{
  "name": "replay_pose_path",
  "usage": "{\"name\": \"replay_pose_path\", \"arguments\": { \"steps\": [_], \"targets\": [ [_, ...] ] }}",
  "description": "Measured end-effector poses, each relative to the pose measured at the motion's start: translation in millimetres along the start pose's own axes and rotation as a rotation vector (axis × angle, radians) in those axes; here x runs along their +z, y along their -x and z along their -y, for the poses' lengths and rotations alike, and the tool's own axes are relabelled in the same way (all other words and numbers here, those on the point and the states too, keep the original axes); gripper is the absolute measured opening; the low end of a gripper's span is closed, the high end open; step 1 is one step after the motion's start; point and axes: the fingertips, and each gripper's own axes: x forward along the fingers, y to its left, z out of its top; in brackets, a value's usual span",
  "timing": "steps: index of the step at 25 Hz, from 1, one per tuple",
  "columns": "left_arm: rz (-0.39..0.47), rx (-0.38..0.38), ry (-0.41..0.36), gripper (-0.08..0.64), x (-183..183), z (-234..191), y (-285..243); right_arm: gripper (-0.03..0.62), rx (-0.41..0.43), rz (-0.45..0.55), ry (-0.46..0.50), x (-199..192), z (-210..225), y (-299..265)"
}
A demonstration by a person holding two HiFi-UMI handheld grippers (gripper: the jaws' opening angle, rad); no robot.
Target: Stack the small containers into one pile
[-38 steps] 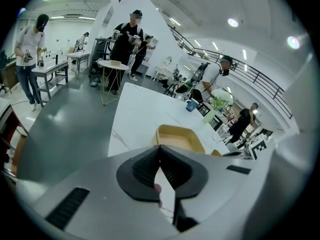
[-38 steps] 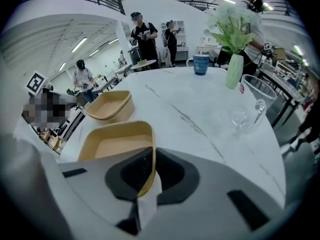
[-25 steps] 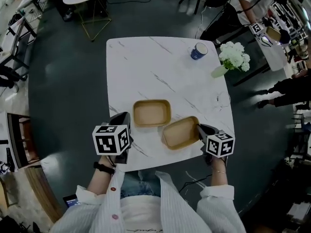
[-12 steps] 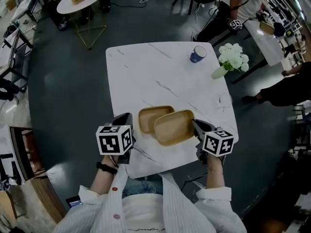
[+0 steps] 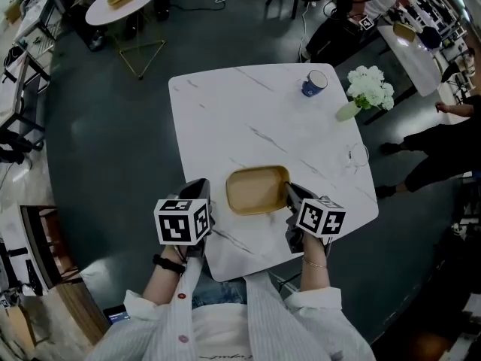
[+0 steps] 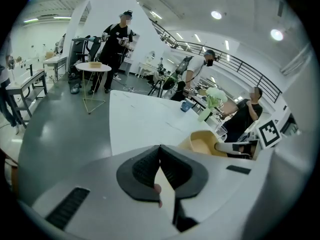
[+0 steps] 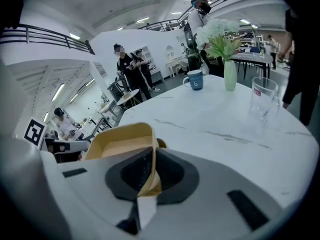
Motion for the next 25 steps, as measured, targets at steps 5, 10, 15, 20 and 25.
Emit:
{"name": "replay_pose_path", "arguments": {
  "steps": [5, 10, 15, 20, 25],
  "targets": [
    [-0.011, -0.01, -0.011, 0.017, 0.2, -7.2, -6.3, 0.026, -0.029, -0.016, -0.016, -10.1, 5.0, -11.9],
    [-0.017, -0.017, -0.009, 0.017, -2.0, -10.3, -7.9, 0.026, -0.048, -0.04, 0.0, -13.9, 10.4, -11.0],
    [-0.023, -0.025, -0.004, 0.017, -4.6, -10.9, -7.9, 0.026, -0.071, -0.072, 0.032, -16.8, 15.1, -10.9],
    [-0.029, -0.027, -0.002, 0.017, -7.8, -9.8, -9.1, 0.026, -0.078, -0.077, 0.027, -17.7, 21.0, -14.8],
    [-0.031, -0.024, -0.003, 0.017, -10.8, -9.0, -8.7, 0.028, -0.08, -0.082, 0.038, -22.0, 17.7, -18.8]
  ]
}}
